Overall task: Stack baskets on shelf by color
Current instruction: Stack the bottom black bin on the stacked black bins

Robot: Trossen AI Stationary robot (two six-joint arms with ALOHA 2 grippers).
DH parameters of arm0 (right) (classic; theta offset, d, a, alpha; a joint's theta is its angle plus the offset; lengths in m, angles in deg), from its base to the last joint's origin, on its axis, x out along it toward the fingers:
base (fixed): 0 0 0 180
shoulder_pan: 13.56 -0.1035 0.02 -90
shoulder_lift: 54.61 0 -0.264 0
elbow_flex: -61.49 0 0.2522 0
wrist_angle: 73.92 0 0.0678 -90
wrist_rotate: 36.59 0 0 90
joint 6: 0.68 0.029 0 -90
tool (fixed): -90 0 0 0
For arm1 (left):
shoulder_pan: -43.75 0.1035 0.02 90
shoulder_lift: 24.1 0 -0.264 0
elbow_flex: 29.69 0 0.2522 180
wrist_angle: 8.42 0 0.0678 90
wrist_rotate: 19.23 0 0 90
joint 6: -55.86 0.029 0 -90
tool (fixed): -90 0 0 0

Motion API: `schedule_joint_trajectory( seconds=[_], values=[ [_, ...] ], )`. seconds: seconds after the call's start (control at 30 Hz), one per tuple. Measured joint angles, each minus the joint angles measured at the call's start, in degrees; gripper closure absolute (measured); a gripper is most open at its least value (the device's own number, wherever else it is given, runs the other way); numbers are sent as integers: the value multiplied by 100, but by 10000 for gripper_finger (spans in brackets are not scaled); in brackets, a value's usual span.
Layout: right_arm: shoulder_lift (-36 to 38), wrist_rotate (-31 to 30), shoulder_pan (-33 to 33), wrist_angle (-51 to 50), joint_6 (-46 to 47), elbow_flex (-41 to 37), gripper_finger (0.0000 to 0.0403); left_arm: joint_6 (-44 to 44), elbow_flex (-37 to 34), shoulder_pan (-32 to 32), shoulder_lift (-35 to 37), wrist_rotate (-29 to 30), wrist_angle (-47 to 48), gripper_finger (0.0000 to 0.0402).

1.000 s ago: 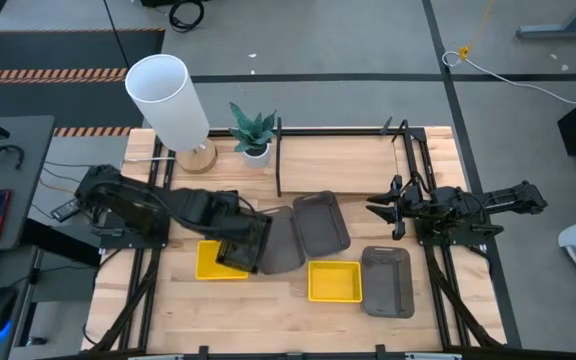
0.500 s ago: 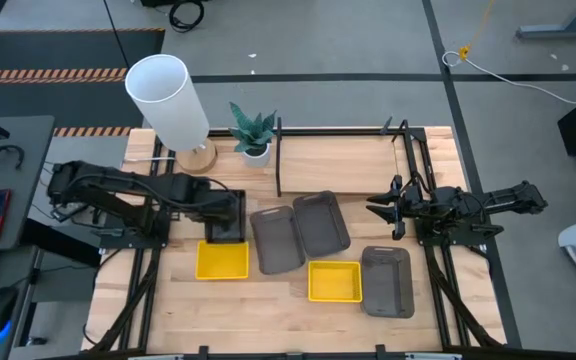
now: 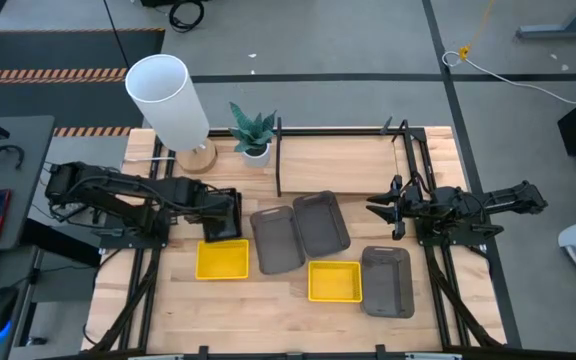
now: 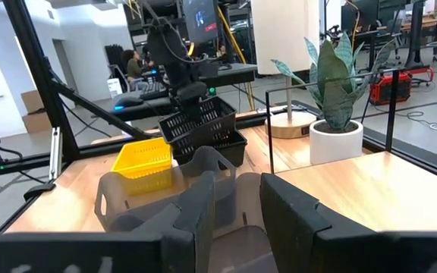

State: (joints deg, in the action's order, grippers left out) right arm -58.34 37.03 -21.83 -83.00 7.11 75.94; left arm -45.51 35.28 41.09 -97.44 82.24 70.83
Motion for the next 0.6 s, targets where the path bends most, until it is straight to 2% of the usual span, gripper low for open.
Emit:
schedule_joint_trajectory(
  seconds=[0.2,0.33,0.43,0.6],
  values=[
    [0,0,0,-3,-1,0,290,40,-83,0,-17,152,-130,392],
    [0,0,-2,-2,0,0,290,385,-106,-2,-17,118,-316,384],
    [0,0,-2,-4,0,0,290,403,-106,-2,-17,100,-300,364],
    [0,0,0,-4,0,0,290,539,-106,-2,-15,95,-296,309]
  ],
)
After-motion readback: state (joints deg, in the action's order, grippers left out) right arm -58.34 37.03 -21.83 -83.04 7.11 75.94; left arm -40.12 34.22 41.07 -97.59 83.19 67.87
